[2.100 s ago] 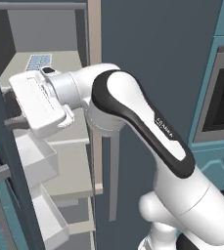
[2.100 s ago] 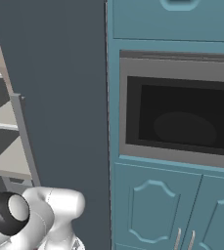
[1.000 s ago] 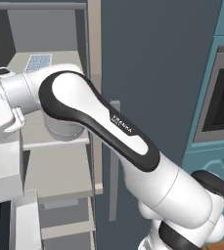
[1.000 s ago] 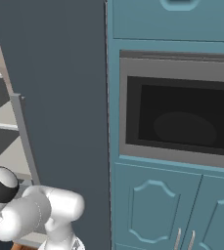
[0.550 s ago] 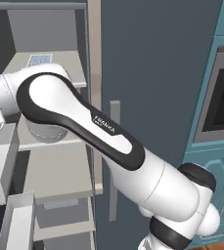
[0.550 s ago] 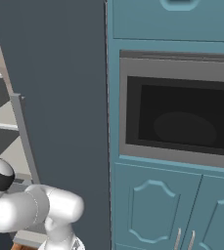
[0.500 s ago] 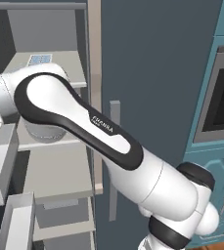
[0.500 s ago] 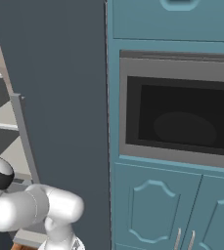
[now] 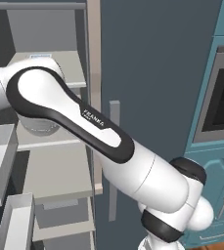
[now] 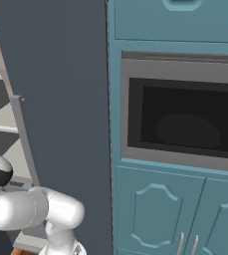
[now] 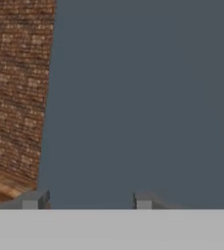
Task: Open the freezer door, pick up the ice cube tray from the freezer, and place it on the dining counter.
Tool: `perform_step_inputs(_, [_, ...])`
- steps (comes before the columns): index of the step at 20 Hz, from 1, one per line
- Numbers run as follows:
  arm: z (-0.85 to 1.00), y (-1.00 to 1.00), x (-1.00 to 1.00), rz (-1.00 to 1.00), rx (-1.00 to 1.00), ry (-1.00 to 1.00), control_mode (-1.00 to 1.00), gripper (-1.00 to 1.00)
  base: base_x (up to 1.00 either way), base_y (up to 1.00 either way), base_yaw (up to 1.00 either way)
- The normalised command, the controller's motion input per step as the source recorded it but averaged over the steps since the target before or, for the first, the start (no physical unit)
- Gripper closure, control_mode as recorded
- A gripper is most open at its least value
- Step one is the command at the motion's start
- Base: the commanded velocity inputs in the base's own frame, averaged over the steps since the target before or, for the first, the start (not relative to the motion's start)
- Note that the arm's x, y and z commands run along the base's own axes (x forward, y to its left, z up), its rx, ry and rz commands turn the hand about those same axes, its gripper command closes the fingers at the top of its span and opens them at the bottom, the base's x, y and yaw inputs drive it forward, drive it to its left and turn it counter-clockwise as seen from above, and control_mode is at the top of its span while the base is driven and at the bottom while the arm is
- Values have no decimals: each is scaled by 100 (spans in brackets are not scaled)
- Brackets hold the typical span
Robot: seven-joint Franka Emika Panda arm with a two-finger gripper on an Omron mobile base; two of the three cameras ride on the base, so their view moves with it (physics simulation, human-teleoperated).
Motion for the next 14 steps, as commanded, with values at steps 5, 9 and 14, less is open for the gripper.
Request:
perform_step_inputs(5, [0, -18, 0, 0, 0, -1, -100, -100, 0, 0, 0])
perform_step_inputs(9, [1, -54, 0, -2, 0, -1, -100, -100, 0, 0, 0])
perform_step_inputs(14, [4, -69, 0, -7, 0, 0, -100, -100, 0, 0, 0])
